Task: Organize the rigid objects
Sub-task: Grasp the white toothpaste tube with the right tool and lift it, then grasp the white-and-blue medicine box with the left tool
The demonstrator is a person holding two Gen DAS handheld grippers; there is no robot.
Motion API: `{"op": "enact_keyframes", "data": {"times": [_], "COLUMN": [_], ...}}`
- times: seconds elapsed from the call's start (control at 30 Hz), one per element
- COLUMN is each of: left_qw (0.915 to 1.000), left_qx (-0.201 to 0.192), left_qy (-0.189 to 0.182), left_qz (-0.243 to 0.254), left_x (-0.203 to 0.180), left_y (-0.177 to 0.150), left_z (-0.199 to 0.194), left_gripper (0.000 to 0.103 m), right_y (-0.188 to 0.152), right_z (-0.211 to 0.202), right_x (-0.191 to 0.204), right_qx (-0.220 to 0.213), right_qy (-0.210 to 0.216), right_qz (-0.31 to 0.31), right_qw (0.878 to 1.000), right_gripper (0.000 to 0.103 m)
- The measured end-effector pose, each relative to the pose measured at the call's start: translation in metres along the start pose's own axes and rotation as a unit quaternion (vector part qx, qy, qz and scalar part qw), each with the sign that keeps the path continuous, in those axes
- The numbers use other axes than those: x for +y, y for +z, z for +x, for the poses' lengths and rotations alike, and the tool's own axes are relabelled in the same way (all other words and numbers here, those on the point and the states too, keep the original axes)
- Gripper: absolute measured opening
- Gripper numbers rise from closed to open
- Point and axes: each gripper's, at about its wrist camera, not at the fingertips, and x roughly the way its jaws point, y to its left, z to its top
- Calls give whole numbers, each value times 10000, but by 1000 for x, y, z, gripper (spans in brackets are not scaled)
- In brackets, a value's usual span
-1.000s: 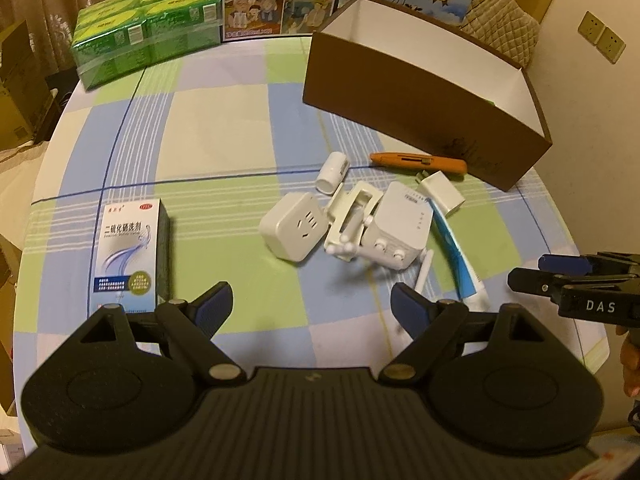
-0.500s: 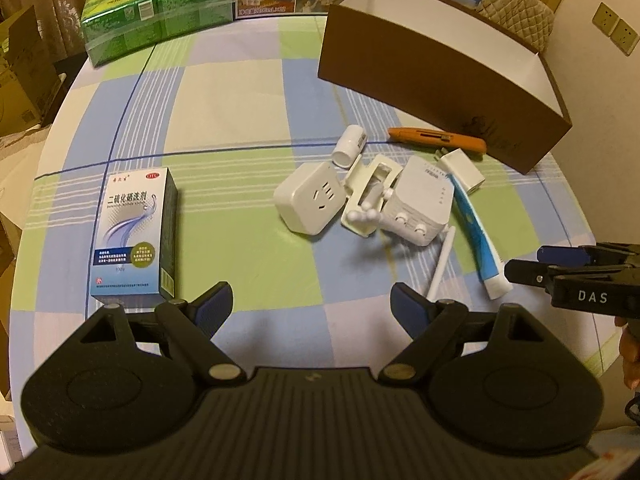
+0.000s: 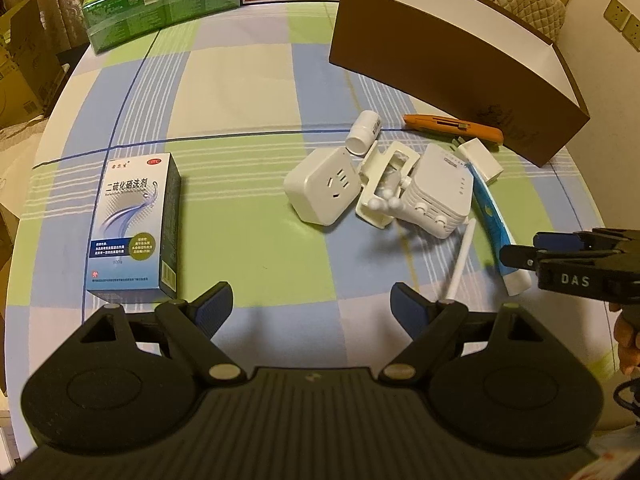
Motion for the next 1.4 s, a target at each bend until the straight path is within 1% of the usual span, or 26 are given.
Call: {"op": "enact_keyframes", "data": {"times": [0.23, 0.43, 0.47, 0.5, 0.53, 0.57, 0.7, 0.77, 0.87, 1.0, 1.1, 1.23, 1.4], "left_qw": [9999, 9997, 9997, 9996, 9995, 9994, 9988, 9982, 9971, 9963, 9964, 9970, 9971], "left_qx": [-4, -93, -119, -149, -181, -214, -301, -339, -375, -385, -319, -201, -83], "left_qy": [71, 138, 157, 185, 215, 250, 340, 446, 603, 715, 729, 735, 756], "left_qz": [-85, -173, -172, -163, -153, -142, -155, -188, -269, -274, -282, -157, -59], "left_x": [10, 23, 26, 29, 32, 35, 50, 59, 74, 94, 106, 114, 122], "left_y": [0, -1, -1, -1, -1, -1, 2, 5, 10, 16, 22, 29, 36], "left_z": [-1, -6, -8, -9, -11, -13, -17, -17, -17, -12, -1, 16, 36], "left_gripper": [83, 83, 83, 83, 83, 83, 83, 83, 83, 84, 84, 84, 84], "right_y": [4, 4, 4, 3, 3, 2, -1, -2, -2, 2, 5, 9, 13], "right_z": [18, 29, 31, 32, 34, 34, 34, 33, 28, 17, 7, -6, -23], "right_x": [3, 6, 7, 8, 8, 8, 7, 6, 2, -4, -6, -12, -24], "right_qx": [116, 200, 215, 244, 269, 266, 200, 179, 119, 10, -87, -219, -405], "right_qy": [-76, -145, -185, -234, -268, -282, -280, -256, -155, 28, 89, 171, 61], "right_qz": [-64, -135, -179, -229, -253, -257, -349, -361, -193, 97, 271, 584, 875], "right_qw": [9999, 9996, 9994, 9992, 9990, 9989, 9988, 9989, 9996, 9999, 9996, 9979, 9953], "right_gripper": [45, 41, 36, 29, 26, 25, 23, 22, 22, 22, 21, 21, 22]}}
